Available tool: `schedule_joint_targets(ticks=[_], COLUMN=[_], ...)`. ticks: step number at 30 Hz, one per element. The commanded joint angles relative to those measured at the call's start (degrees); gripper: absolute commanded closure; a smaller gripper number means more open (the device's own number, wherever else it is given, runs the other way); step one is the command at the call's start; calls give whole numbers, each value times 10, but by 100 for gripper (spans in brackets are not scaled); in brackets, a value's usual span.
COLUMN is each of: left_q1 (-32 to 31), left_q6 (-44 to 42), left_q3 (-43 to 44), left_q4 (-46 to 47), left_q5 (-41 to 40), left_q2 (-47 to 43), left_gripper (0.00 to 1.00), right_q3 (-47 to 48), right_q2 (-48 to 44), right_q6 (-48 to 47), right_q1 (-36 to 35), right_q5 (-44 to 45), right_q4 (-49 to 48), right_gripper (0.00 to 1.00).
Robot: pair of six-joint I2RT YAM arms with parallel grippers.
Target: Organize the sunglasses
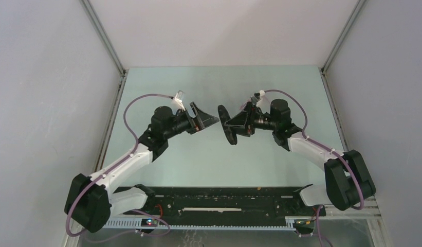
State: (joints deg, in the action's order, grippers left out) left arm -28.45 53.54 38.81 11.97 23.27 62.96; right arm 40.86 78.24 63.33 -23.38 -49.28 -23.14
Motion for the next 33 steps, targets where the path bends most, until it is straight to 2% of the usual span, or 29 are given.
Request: schedule_joint_targets(ticks=[1,12,21,23,26,33], left_q1=[-14,-15,-14,-14,-5,7], left_q6=[18,87,95,95,98,121], left_q3=[19,-16,-26,-28,-36,-54], left_q4=[82,215,228,228,229,277], left_q5=[41,73,70,70,74,98], left_q2=[22,53,49,48,46,46], left_gripper=[0,0,9,8,0,5], right_q3=[4,4,-1,-7,-13,-14], right_q2=[-11,7,26,34,41,47], right_q6=[43,78,143,166,189,200], right_q1=[-10,-38,-43,-42,-43,-43], right_q5=[-10,-22,-31,-34,-35,-37], right_q4=[-58,-104,-182,-215,-249,-264], right_gripper=[57,56,56,56,57,58])
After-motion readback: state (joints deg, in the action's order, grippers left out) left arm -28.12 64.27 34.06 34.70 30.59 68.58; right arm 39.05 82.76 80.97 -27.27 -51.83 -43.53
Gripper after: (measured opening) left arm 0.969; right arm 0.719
